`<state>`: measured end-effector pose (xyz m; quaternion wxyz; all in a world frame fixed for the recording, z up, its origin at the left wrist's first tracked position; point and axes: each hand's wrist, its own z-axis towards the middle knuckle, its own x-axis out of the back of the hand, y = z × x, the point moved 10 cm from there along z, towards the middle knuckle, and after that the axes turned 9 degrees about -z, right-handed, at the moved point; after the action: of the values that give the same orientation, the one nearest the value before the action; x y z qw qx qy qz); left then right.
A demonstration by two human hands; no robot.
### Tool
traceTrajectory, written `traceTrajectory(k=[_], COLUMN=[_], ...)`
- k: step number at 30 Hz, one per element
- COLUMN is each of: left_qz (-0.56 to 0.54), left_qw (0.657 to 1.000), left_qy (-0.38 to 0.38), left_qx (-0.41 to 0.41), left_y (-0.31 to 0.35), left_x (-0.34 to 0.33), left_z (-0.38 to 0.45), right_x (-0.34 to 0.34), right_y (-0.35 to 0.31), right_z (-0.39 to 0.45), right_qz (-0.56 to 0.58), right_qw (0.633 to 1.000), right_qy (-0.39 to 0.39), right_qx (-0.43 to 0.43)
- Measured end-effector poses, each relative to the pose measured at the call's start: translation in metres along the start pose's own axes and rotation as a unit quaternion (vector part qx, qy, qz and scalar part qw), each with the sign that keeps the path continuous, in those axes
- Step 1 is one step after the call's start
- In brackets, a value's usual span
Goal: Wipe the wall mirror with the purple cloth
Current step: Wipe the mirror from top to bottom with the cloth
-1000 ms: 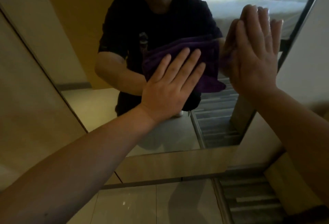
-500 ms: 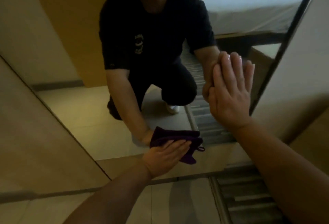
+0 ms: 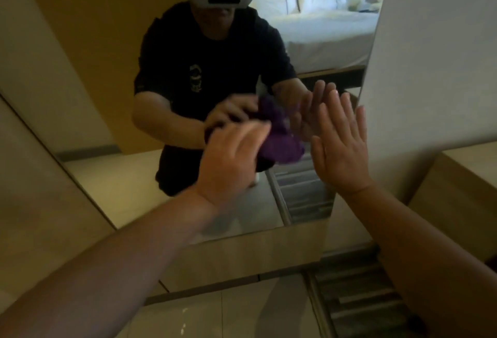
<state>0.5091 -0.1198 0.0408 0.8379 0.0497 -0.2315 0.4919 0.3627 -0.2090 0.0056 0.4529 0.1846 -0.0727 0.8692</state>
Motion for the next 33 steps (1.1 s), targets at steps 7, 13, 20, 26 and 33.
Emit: traceTrajectory(k=[7,13,20,26,33], left_qz=[0.127,0.22,0.164,0.148,0.015], left_qw=[0.975,0.97,0.944,0.898,0.955], left_qy=[0.162,-0.009,-0.21,-0.34,-0.255], left_qx=[-0.085,-0.106,-0.193,-0.236,-0.153], left_y=[-0.01,-0.003,0.035,0.054,0.055], left_x=[0.034,-0.039,-0.142,-0.195,-0.15], left_z=[0.152,0.096,-0.121,-0.231,-0.145], right_x=[-0.009,-0.017,-0.016,-0.014,0.002], right_y=[0.03,0.036,0.037,0.038,0.056], right_z=[0.025,0.019,0.018,0.022,0.022], right_qz=[-0.036,-0.039,-0.04,-0.06,-0.048], right_qw=[0.999,0.996,0.99,0.993,0.999], right_qy=[-0.009,0.084,0.127,0.092,0.011], right_qx=[-0.013,0.018,0.054,0.039,0.011])
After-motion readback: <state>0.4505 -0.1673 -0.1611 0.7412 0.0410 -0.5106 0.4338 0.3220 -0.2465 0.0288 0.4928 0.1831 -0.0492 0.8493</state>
